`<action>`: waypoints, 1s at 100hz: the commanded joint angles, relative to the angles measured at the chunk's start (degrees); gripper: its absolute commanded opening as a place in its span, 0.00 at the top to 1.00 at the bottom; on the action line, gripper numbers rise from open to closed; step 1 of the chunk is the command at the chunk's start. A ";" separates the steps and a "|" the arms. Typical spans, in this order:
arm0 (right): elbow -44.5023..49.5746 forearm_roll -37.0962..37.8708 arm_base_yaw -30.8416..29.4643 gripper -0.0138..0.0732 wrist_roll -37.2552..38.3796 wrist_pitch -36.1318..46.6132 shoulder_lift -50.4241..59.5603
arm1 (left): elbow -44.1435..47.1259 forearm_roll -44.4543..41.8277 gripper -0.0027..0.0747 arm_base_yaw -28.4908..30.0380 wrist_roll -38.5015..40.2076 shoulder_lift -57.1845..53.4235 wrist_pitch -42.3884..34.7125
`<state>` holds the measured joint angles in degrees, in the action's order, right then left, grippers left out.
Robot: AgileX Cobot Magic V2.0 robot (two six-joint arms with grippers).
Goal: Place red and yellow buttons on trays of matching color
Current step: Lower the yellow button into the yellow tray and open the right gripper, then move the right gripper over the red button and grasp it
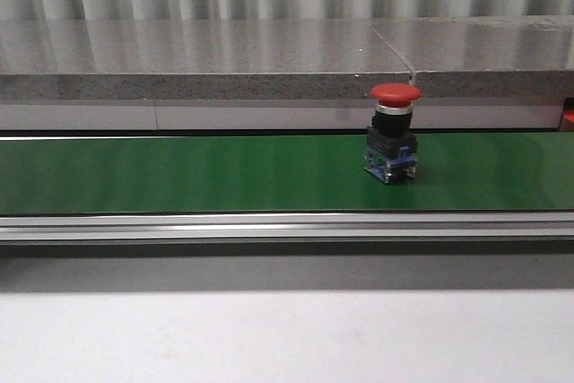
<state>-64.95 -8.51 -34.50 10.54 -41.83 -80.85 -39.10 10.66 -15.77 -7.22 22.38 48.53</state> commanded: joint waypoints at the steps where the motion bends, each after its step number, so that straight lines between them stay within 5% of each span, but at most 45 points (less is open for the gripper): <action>1: -1.23 0.08 3.60 0.24 -1.54 0.27 3.26 | -1.37 1.14 0.99 -0.50 0.09 0.47 -4.16; 56: -1.54 -0.25 26.91 0.24 -9.34 -6.91 4.54 | -1.37 1.14 0.99 -0.50 0.09 0.47 -4.16; 100: -10.75 -7.71 35.38 0.24 -32.75 -21.40 -3.96 | -1.37 1.14 0.99 -0.50 0.09 0.47 -4.16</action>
<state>-72.50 -12.84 0.09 -16.22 -62.22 -84.78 -39.10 10.66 -15.77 -7.22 22.38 48.53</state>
